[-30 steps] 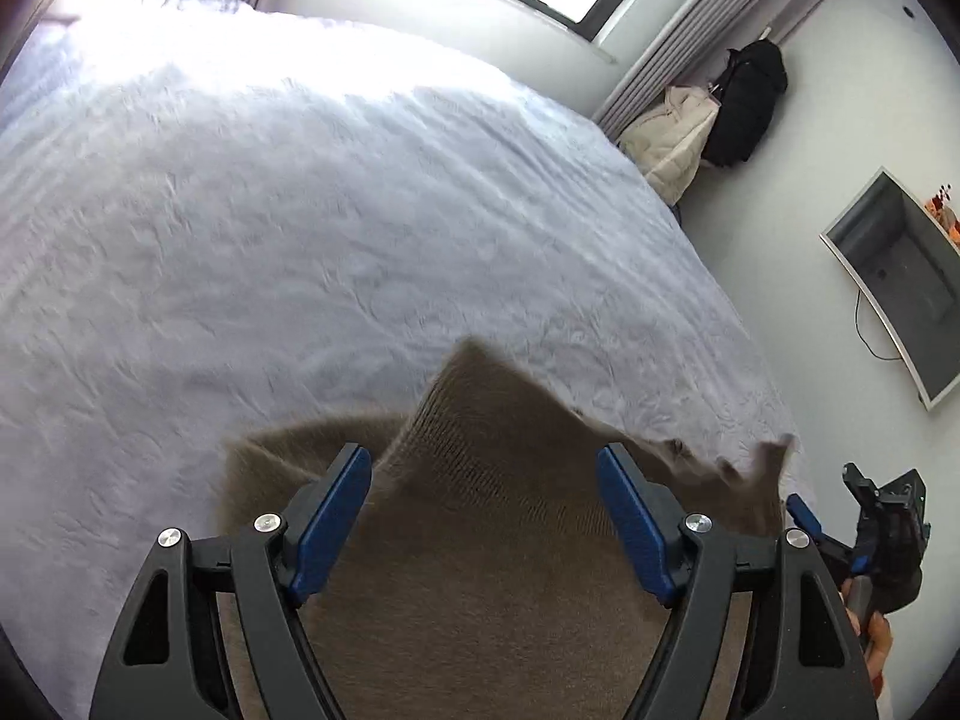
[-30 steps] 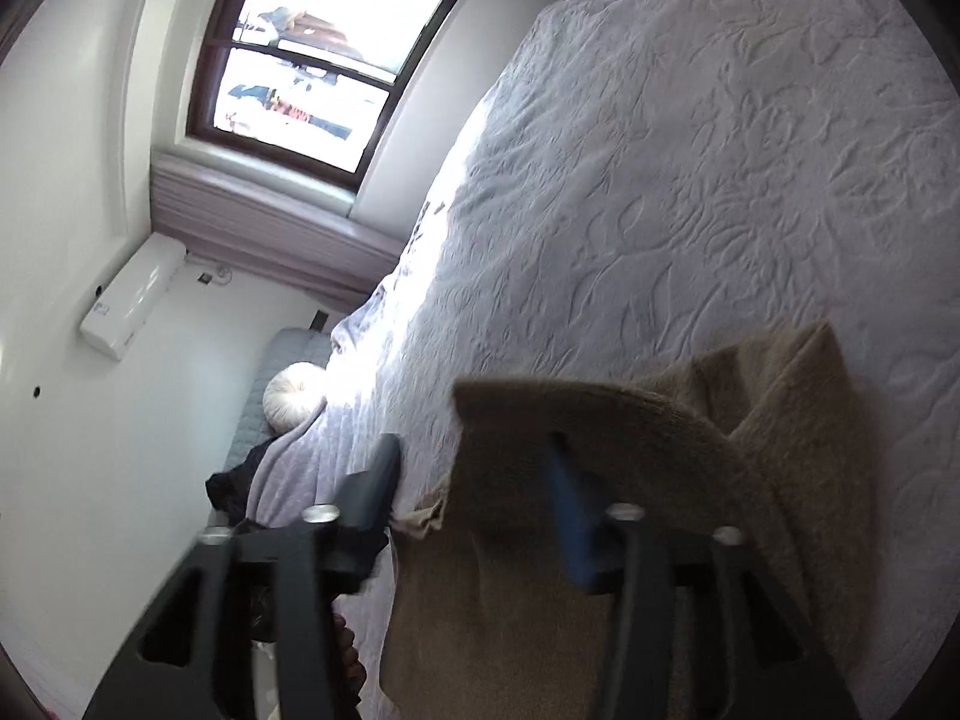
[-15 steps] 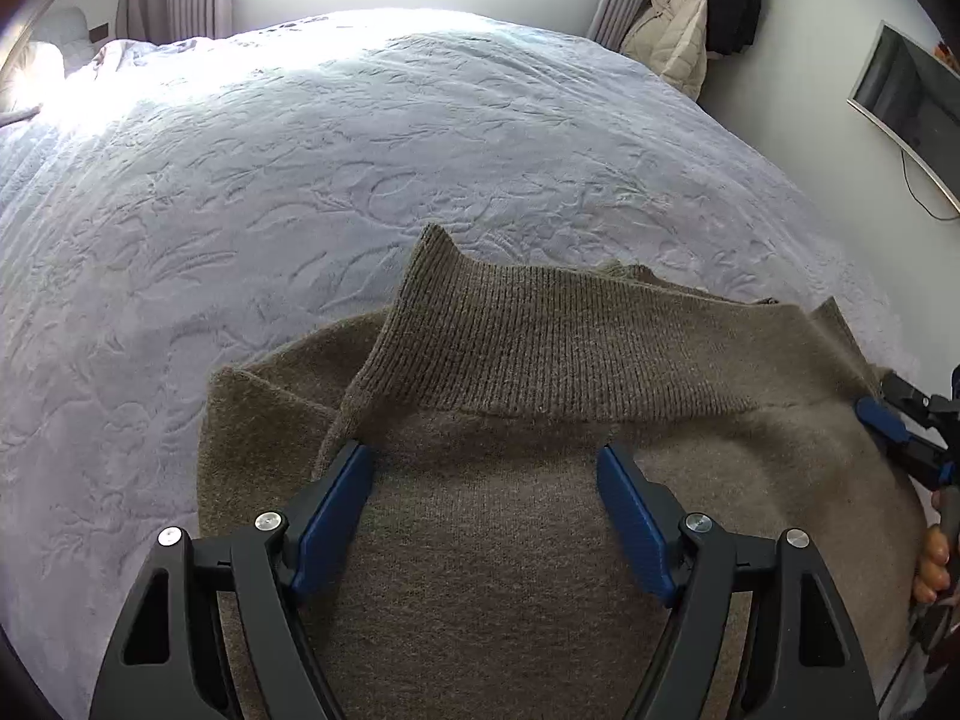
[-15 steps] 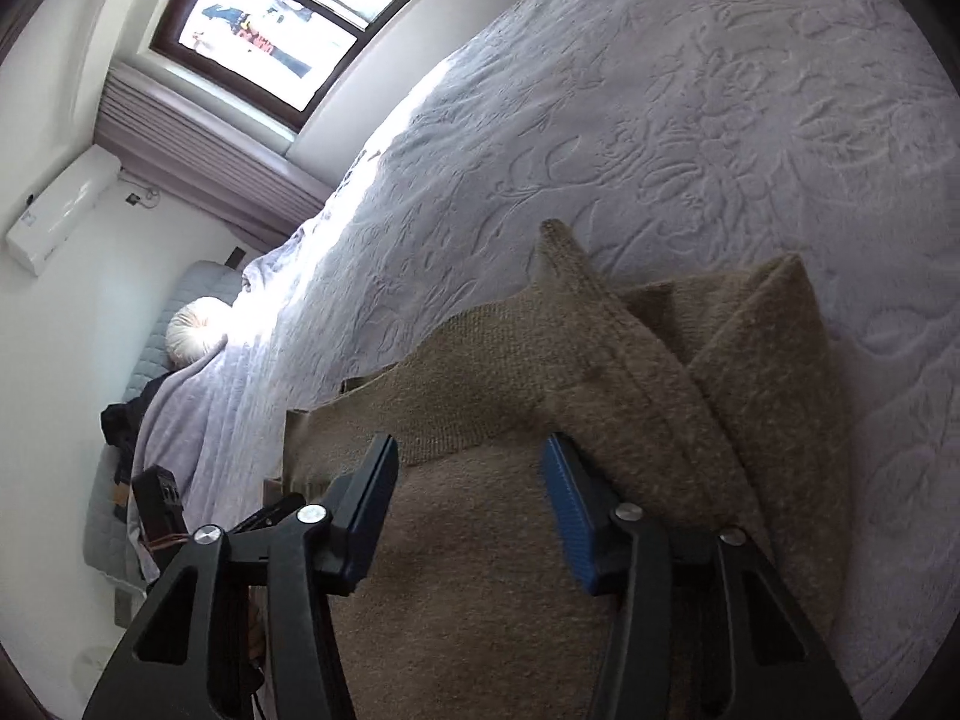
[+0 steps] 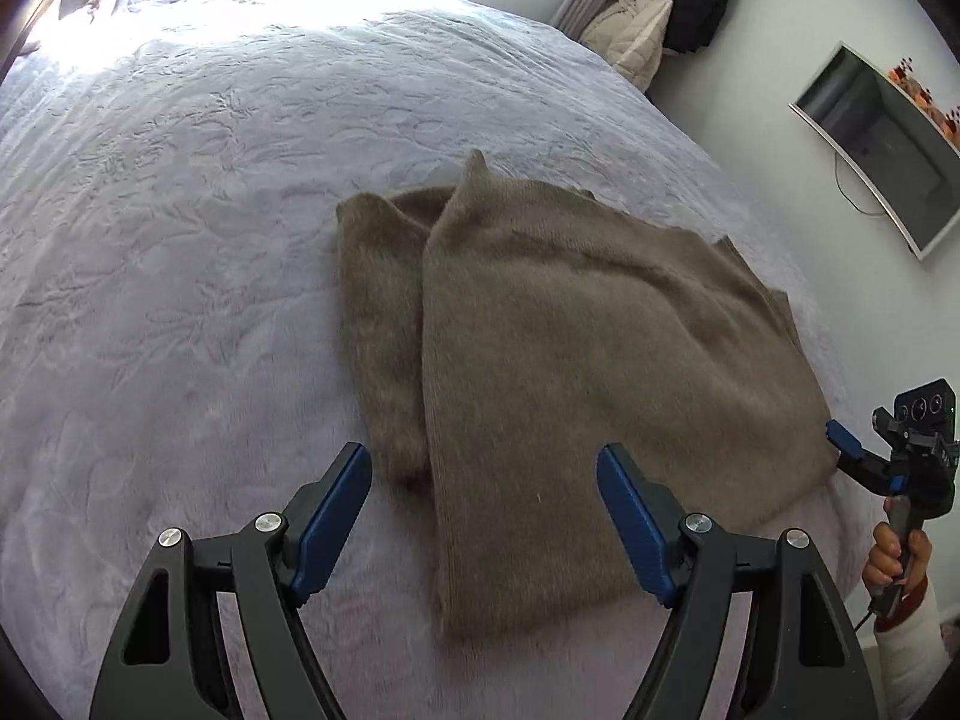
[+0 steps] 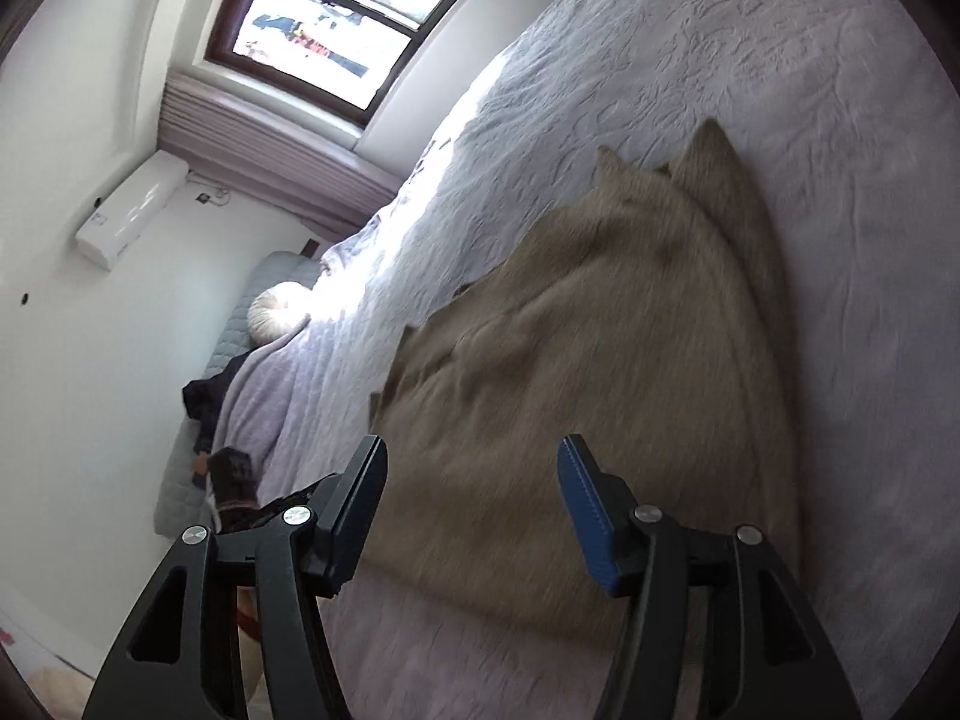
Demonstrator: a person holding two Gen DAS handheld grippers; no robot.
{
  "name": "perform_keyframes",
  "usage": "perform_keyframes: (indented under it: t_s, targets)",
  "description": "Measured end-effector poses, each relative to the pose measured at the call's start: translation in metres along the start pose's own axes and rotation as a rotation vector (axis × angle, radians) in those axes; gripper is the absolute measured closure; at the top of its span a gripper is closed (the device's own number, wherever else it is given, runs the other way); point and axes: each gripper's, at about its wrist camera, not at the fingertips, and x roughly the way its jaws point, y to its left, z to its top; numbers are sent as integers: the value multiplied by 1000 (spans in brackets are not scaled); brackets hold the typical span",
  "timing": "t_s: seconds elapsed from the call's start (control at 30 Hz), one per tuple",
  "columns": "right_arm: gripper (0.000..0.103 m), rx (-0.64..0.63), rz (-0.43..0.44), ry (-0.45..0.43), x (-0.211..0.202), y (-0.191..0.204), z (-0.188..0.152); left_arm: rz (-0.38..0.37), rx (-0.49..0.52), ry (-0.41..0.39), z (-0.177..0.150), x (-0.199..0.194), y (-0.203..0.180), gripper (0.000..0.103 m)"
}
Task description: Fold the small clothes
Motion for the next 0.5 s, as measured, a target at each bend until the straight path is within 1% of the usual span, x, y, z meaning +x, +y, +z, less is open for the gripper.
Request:
perform_keyframes:
  t_s: [0.03,0.1,0.17,0.27,0.3,0.33,0.37,0.4,0.43,0.47,0.5]
  targets:
    - [40,2,13,8,-2,2,-15,1,20,6,-9,-2,-4,24]
    - [40,17,3,14,-6,1,-42,-2,47,17,-22,-3,-12,24]
    - [40,44,-11,10,-8,-5,-59,-14,66,30,-30,-1,-19,25]
    - [40,121,-37,-23,-16,-24,-70,-22,78,43,-35,3,-26,25]
    - [40,147,-25,-43,-18,-29,-69,-25,75,41,-35,4,-26,25]
    - [40,166,-12,-61,-20,-31,-66,-32,69,41,-35,4,-26,29]
    - [40,187,-2,-80,-23,-35,-63,-38,62,40,-34,5,-25,34]
    - [40,199,-3,-92,-25,-36,-61,-38,53,43,-34,6,-23,48]
    - [40,214,-11,-107,-25,-40,-57,-37,47,45,-33,7,-22,66]
    - [40,231,-12,-118,-24,-43,-54,-42,33,49,-32,8,-18,75]
    - [40,254,-10,-128,-24,-47,-51,-48,7,55,-32,7,-12,89]
